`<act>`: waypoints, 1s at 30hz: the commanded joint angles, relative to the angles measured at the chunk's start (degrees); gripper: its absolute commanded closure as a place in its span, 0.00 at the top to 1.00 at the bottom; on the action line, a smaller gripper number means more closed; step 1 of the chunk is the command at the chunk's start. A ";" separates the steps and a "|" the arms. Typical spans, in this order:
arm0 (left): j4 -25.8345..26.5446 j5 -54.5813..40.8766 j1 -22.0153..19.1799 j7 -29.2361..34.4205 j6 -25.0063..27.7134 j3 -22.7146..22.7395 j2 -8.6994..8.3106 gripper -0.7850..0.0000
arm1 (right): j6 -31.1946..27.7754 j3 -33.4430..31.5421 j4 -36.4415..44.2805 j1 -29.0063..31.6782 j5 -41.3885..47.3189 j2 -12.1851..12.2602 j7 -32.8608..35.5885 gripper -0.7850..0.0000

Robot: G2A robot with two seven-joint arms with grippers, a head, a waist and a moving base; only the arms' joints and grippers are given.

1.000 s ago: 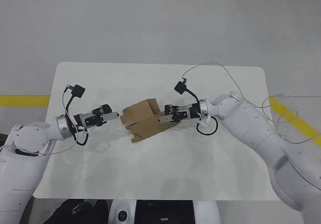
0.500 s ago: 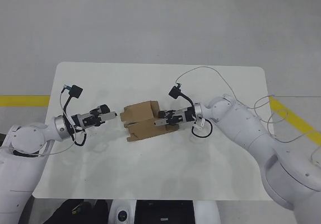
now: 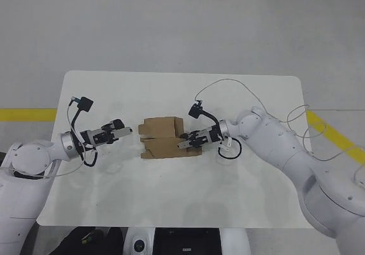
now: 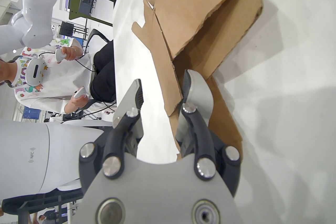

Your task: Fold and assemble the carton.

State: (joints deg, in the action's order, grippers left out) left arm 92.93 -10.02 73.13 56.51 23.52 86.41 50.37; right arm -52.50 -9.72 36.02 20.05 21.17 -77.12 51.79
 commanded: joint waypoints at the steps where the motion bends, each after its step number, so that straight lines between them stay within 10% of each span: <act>1: 0.05 -0.04 0.00 -0.10 0.05 0.02 -0.02 1.00 | 0.28 -0.02 0.00 0.10 -0.11 0.04 0.28 0.15; 4: 0.04 -0.17 0.00 -0.19 0.09 -0.02 -0.03 1.00 | 0.37 -0.02 0.08 0.21 -0.02 0.03 0.37 0.00; 15: -1.79 -3.77 -0.42 2.78 -0.87 -1.13 -0.04 1.00 | -0.78 -0.02 1.96 -0.89 1.83 1.20 -0.78 0.00; 30: -5.74 -6.68 -1.04 4.98 -1.57 -2.57 0.00 1.00 | -5.14 -0.02 16.86 -2.41 0.35 9.60 -5.13 0.00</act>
State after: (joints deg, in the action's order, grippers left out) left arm 87.39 -16.26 72.14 61.73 22.07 83.87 50.33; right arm -57.47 -9.74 51.64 17.66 21.72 -68.21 46.83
